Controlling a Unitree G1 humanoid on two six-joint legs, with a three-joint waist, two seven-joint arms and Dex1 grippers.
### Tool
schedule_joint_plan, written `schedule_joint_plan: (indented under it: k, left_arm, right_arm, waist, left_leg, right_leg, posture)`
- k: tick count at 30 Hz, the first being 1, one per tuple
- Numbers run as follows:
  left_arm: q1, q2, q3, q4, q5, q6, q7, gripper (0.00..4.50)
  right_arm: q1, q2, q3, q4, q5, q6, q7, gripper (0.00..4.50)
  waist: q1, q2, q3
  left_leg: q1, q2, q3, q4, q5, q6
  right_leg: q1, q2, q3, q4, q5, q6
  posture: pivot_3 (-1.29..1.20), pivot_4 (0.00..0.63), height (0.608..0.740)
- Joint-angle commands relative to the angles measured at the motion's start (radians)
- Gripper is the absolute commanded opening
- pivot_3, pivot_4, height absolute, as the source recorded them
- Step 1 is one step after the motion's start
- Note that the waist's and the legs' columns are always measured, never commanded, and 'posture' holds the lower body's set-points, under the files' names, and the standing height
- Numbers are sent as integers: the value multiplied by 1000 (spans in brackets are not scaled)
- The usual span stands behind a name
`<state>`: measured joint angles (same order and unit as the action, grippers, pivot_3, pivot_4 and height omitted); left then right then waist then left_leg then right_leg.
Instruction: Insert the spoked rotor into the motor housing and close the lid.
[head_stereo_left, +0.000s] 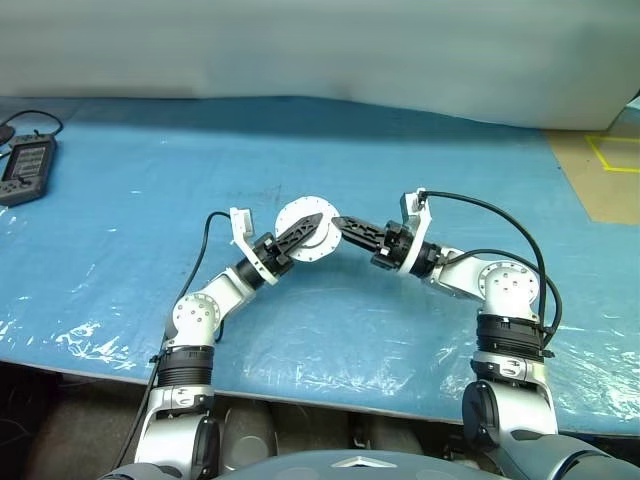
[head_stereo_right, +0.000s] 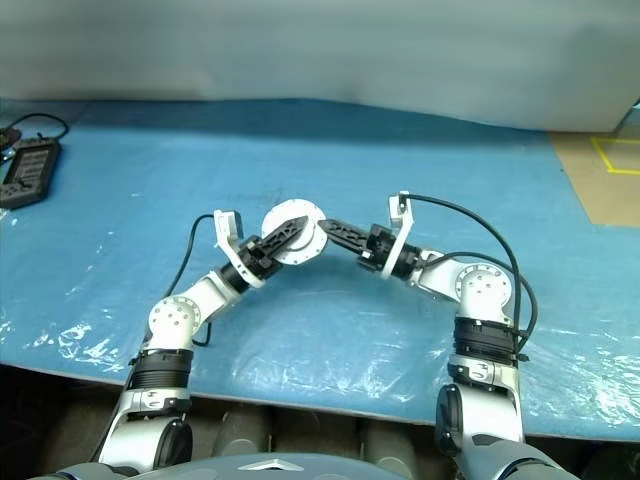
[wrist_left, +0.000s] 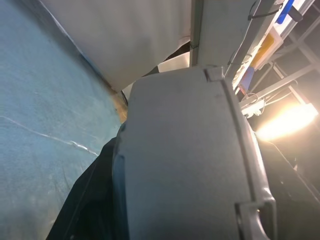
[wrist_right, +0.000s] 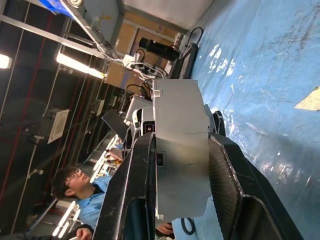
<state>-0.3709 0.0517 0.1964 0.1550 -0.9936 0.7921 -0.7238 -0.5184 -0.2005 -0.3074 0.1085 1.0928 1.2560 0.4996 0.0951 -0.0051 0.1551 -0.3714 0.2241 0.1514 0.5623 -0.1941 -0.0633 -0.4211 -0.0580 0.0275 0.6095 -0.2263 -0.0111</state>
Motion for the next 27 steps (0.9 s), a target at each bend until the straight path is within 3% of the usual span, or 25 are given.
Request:
schedule_joint_plan:
  k: [1,2,11,17,23,27]
  left_arm:
    - [-1,6,-1,-4,41,-34,19,2696]
    - [-4,3,4,3,47,-45,24,2696]
    - [-80,-29,103,124,103,-208,113,2696]
    - [-331,38,291,494,203,-563,317,2696]
    - [-553,137,338,875,296,-700,388,2696]
    - [-623,159,345,998,335,-736,377,2696]
  right_arm:
    - [-31,5,0,-11,-51,-123,13,2126]
    - [-34,7,2,-7,-73,-159,15,2409]
    - [-47,10,-4,35,-153,-297,-17,2409]
    - [-16,-10,22,11,-174,-303,16,2409]
    - [1,-9,32,-11,-181,-307,20,2409]
    - [3,-12,41,-14,-189,-317,22,2409]
  waist:
    - [0,0,0]
    - [0,0,0]
    - [-1,0,0]
    - [-5,-2,1]
    - [6,-4,2]
    - [14,-5,3]
  left_leg:
    - [0,0,0,0,0,0]
    - [0,0,0,0,0,0]
    - [0,0,0,0,0,0]
    - [0,0,-2,2,0,0]
    - [-3,-2,-3,2,0,0]
    - [-8,-2,-4,5,0,0]
  right_leg:
    - [0,0,0,0,0,0]
    - [0,0,0,0,0,0]
    - [0,0,0,0,0,0]
    - [1,1,0,1,1,1]
    - [1,1,0,-1,2,4]
    - [1,-1,-3,-2,3,5]
  posture:
    - [0,150,740]
    - [0,150,740]
    - [0,150,740]
    - [0,150,740]
    - [0,150,740]
    - [0,150,740]
